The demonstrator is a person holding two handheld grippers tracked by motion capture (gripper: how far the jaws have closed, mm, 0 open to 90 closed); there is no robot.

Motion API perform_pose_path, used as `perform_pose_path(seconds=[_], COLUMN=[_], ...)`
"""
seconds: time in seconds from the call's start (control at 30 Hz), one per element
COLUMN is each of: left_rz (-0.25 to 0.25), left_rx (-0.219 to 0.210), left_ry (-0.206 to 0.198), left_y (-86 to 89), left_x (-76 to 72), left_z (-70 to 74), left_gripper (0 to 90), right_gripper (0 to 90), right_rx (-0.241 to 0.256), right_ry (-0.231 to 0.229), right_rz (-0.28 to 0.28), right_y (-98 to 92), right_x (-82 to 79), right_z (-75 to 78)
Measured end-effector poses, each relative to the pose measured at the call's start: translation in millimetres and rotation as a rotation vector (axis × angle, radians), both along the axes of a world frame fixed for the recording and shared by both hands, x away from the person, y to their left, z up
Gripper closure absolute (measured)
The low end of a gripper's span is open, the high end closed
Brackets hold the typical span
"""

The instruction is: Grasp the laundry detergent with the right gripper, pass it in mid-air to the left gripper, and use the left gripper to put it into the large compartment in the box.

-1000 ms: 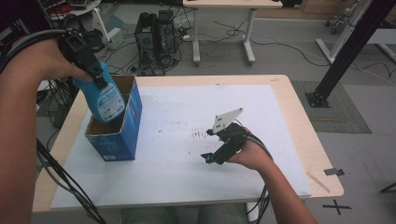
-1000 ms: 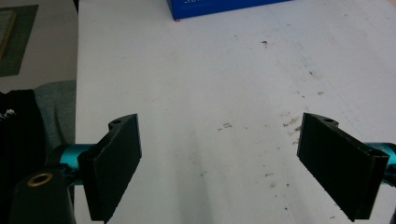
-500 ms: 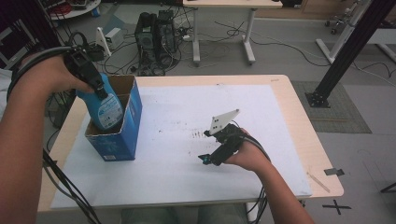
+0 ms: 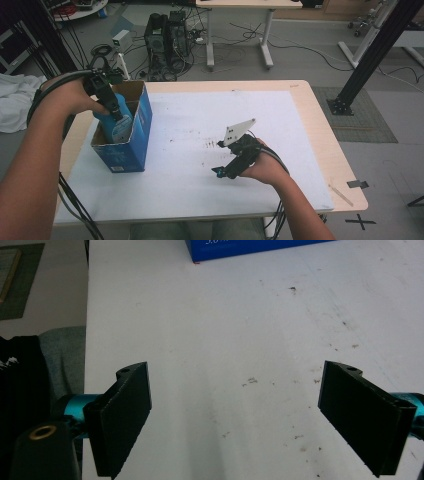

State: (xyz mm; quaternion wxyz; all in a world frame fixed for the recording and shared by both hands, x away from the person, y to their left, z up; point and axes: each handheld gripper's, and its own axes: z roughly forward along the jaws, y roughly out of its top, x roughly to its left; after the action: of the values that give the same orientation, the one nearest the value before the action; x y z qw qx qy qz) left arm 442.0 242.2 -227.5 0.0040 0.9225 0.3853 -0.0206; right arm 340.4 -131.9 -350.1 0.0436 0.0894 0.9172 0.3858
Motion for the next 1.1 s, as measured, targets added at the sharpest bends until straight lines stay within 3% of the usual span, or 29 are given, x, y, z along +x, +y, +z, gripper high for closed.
perform_pose_path(seconds=[0.03, 0.1, 0.13, 0.37, 0.43, 0.5, 0.77, 1.1], left_rz=[-0.040, -0.054, -0.040, -0.059, -0.092, -0.077, -0.088, -0.100], left_rx=[0.010, 0.011, 0.003, 0.021, 0.036, 0.029, 0.042, 0.048], left_ry=[0.021, 0.029, 0.028, 0.045, 0.047, 0.048, 0.054, 0.050], left_y=[1.2, 1.2, 0.8, 1.0, 0.0, 0.0, 1.7, 0.9], left_x=[2.5, 3.2, 2.7, 4.3, 4.2, 3.5, 4.6, 3.5], left_z=[-5.4, -8.4, -12.7, -37.5, -44.2, -48.9, -61.0, -62.1], left_gripper=[39.1, 39.1, 39.2, 39.1, 39.2, 39.1, 39.1, 38.9], right_gripper=[12.9, 12.9, 12.9, 12.9, 12.9, 12.9, 12.9, 12.9], right_rx=[0.000, 0.003, 0.007, 0.011, 0.011, 0.006, 0.014, 0.016], right_ry=[0.001, 0.004, -0.015, -0.016, -0.009, -0.007, -0.015, -0.014], right_rz=[-0.004, -0.016, 0.000, -0.006, -0.007, -0.007, 0.001, -0.002], right_y=[0.0, -0.3, -1.2, -3.4, -2.3, -1.3, 0.8, 3.1], right_x=[-0.2, -1.2, 0.3, -0.3, -0.3, -0.2, -1.2, -2.1], right_z=[-0.5, -0.1, 0.0, 0.6, -0.2, -0.5, -0.2, -0.6])
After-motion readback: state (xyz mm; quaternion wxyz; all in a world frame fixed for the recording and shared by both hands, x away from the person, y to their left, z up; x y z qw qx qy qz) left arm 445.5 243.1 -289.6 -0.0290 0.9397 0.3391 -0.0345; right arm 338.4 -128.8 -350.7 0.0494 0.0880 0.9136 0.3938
